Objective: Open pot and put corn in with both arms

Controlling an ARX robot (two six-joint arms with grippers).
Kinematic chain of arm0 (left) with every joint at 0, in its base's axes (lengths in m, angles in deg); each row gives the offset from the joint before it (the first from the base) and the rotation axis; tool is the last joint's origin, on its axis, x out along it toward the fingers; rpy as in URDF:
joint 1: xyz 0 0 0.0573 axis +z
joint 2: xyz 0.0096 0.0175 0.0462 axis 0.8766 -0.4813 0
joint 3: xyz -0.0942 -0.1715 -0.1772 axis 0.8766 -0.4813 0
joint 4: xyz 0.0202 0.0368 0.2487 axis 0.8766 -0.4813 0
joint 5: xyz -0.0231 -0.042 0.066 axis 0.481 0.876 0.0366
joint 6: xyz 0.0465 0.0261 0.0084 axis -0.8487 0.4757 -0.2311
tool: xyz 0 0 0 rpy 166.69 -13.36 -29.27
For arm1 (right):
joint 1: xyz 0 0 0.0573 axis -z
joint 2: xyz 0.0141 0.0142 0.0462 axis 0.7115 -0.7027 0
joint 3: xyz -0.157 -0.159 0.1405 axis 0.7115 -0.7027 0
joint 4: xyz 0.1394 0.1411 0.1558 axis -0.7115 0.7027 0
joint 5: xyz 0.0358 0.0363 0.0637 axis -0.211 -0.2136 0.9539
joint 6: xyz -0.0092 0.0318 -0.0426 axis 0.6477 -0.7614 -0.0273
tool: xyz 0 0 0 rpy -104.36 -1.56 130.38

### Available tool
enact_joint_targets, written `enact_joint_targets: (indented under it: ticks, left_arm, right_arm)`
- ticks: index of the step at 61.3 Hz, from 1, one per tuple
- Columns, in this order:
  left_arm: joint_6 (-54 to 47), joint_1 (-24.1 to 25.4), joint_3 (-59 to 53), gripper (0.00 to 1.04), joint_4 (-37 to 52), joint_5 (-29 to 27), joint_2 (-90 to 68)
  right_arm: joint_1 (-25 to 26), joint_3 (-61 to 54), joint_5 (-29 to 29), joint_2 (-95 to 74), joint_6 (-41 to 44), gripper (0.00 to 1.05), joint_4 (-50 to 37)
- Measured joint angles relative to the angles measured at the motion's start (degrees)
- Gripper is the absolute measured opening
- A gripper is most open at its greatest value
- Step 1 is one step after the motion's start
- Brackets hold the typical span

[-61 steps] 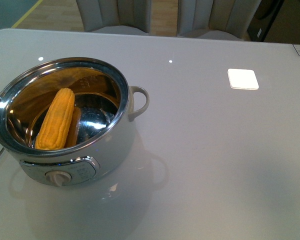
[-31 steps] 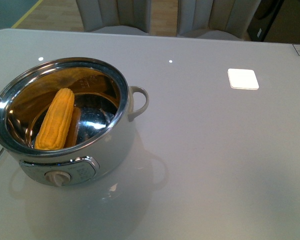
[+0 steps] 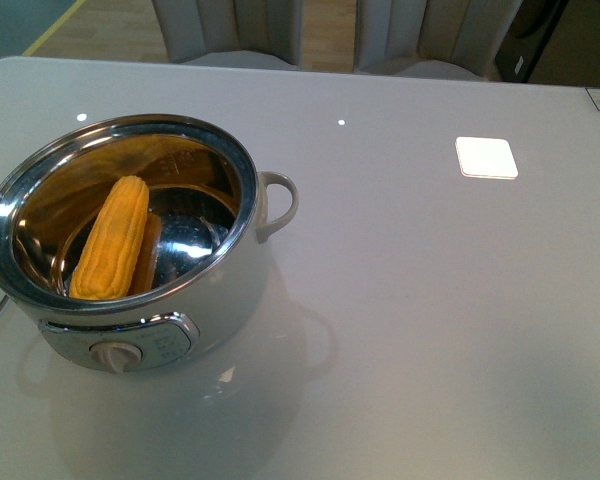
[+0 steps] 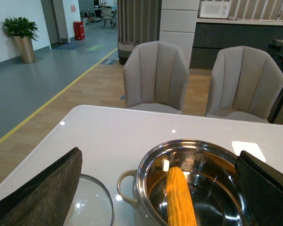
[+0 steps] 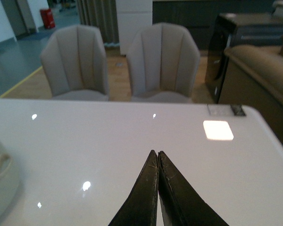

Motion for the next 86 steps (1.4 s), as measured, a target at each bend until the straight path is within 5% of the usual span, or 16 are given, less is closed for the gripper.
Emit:
enact_joint_targets:
  ticks: [25,57,86]
  left_arm:
    - [-0.02,0.02,0.0,0.98,-0.02,0.02,0.0]
    - [0.0,0.0,0.0,0.98,0.0,0.02,0.0]
    - [-0.02,0.0,0.0,0.98,-0.02,0.02,0.0]
  right_arm:
    - [0.0,0.0,0.04,2.64,0.09,0.05,1.16]
    - [0.0,0.0,0.04,2.64,0.07,0.97,1.16]
    - [0.0,0.0,0.04,2.67,0.09,0.96,1.16]
